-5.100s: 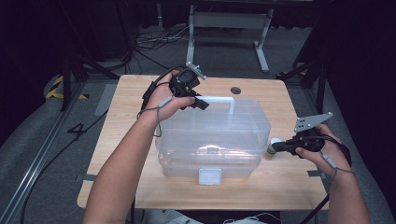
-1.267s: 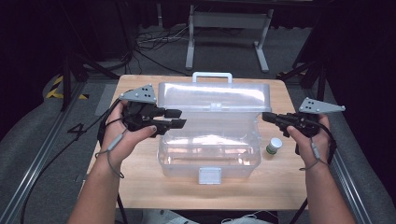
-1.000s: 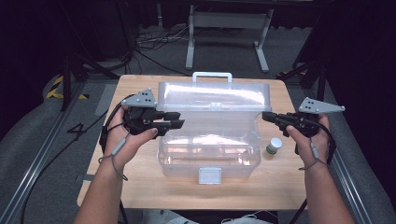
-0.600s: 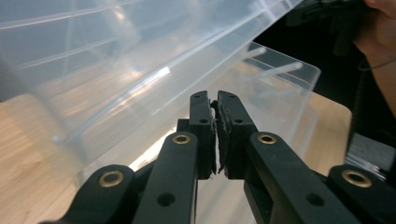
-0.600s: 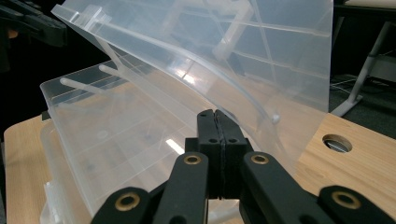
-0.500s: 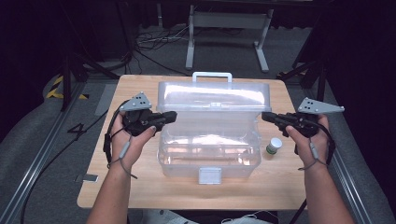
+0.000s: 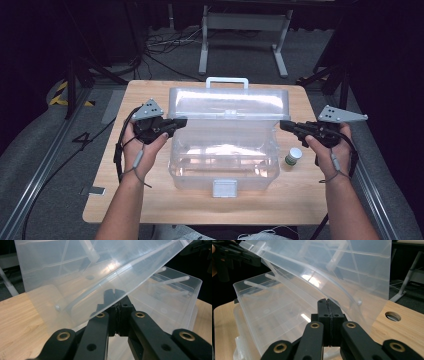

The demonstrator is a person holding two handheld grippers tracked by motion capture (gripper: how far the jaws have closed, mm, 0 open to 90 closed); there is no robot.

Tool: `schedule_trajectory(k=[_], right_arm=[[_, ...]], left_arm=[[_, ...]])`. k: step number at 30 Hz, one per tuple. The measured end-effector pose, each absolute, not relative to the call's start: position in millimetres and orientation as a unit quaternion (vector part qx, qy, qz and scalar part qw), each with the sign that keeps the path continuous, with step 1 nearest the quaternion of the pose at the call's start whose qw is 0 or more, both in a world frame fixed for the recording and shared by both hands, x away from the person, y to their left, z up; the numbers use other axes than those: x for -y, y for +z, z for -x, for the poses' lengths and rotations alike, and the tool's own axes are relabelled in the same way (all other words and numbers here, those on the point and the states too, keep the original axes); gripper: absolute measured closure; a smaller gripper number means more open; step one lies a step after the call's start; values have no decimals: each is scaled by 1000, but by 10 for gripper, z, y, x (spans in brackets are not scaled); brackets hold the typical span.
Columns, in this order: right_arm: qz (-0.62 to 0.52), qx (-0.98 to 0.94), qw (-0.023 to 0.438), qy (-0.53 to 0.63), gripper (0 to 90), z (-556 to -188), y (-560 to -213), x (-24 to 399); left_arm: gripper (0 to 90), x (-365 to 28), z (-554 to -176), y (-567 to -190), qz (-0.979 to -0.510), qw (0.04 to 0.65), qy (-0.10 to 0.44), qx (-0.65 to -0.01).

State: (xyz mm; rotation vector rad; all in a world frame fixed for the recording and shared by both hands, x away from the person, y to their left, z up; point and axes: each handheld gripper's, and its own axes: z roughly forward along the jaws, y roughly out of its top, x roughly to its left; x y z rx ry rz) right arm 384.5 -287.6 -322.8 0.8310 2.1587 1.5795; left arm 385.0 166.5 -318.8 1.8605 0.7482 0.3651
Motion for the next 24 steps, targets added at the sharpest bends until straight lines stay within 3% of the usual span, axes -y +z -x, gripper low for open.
schedule_trajectory(k=[11,22,24], right_arm=[[-293,-766,168,547,892,-3790,-3232,2882],[-324,-766,215,512,750,-3631,-3187,2927],[-345,-750,227,517,656,-3622,-3187,2936]], left_arm=[[896,-1687,-3884,-3183,-771,531,157,-314],[896,-1698,-3931,-3165,-771,535,155,-309],[895,-1700,-3939,-3162,-771,536,156,-307]])
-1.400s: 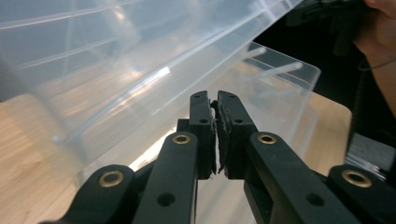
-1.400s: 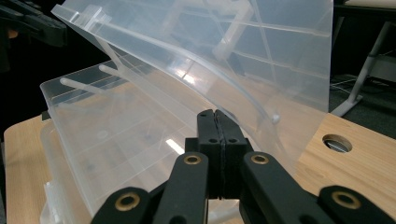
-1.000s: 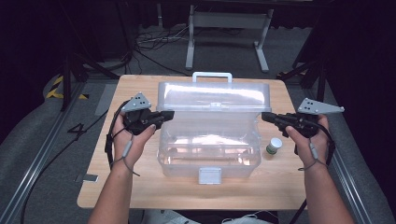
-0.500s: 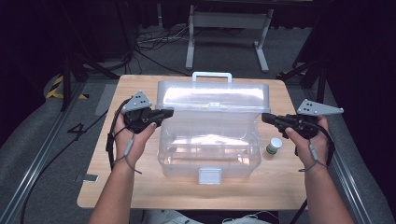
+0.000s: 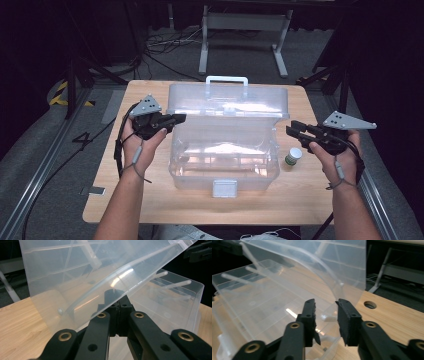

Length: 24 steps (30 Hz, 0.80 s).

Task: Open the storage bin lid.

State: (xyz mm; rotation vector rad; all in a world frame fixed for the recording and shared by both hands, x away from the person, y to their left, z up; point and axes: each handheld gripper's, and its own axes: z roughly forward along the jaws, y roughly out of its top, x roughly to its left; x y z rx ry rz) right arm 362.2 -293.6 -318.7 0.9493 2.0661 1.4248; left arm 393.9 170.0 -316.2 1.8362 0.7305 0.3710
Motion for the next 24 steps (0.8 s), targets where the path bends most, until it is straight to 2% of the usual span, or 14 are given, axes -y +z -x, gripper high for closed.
schedule_trajectory(k=[7,24], right_arm=[[-368,-727,254,521,548,-3658,-3214,2904],[-379,-708,302,514,490,-3837,-3285,2658]], left_arm=[[893,-1699,-3940,-3158,-772,534,156,-307],[889,-1686,-3921,-3165,-774,531,157,-308]])
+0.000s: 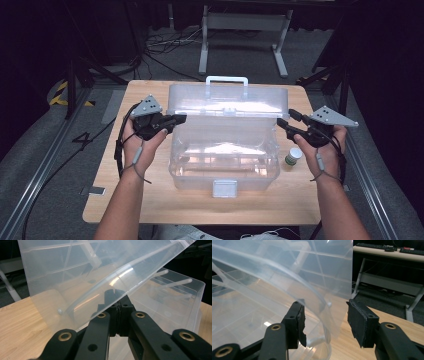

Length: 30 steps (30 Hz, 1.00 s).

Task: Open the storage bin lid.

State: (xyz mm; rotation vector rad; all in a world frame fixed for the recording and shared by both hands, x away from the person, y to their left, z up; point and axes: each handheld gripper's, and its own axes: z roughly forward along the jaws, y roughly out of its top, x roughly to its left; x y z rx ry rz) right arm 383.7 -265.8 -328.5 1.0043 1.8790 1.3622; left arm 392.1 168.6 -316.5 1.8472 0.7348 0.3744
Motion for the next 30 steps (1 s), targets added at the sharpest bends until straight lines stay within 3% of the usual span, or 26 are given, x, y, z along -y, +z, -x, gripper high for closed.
schedule_trajectory(k=[13,26,30], right_arm=[[-394,-686,329,516,508,-3956,-3294,2502],[-397,-662,387,503,680,-3955,-3313,2426],[-402,-661,388,501,690,-3956,-3308,2423]], left_arm=[[882,-1668,-3921,-3174,-778,527,155,-305],[848,-1671,-3906,-3199,-782,522,155,-304],[841,-1662,-3891,-3206,-784,520,153,-304]])
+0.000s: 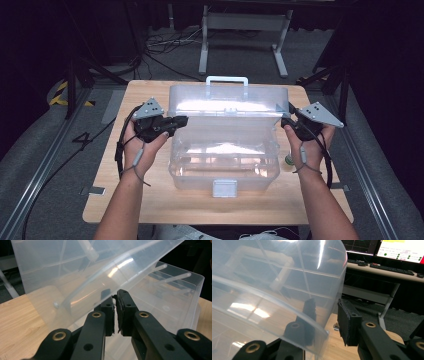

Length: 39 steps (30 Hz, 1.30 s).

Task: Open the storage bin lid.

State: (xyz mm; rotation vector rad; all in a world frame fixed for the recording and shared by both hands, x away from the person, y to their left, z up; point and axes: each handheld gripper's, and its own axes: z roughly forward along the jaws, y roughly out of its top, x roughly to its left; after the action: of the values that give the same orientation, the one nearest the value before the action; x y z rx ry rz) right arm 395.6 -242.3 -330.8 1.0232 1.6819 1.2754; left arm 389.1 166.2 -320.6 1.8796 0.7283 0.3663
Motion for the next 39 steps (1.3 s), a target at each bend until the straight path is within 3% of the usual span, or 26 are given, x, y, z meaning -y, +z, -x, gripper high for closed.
schedule_trajectory(k=[14,27,39], right_arm=[[-429,-645,377,507,717,-4019,-3251,2404],[-446,-649,348,509,722,-4145,-3170,2432],[-450,-657,333,504,719,-4223,-3125,2449]], left_arm=[[757,-1737,-3738,-3177,-795,514,126,-297],[698,-1727,-3426,-3185,-825,496,98,-252],[683,-1675,-3296,-3413,-859,465,34,-210]])
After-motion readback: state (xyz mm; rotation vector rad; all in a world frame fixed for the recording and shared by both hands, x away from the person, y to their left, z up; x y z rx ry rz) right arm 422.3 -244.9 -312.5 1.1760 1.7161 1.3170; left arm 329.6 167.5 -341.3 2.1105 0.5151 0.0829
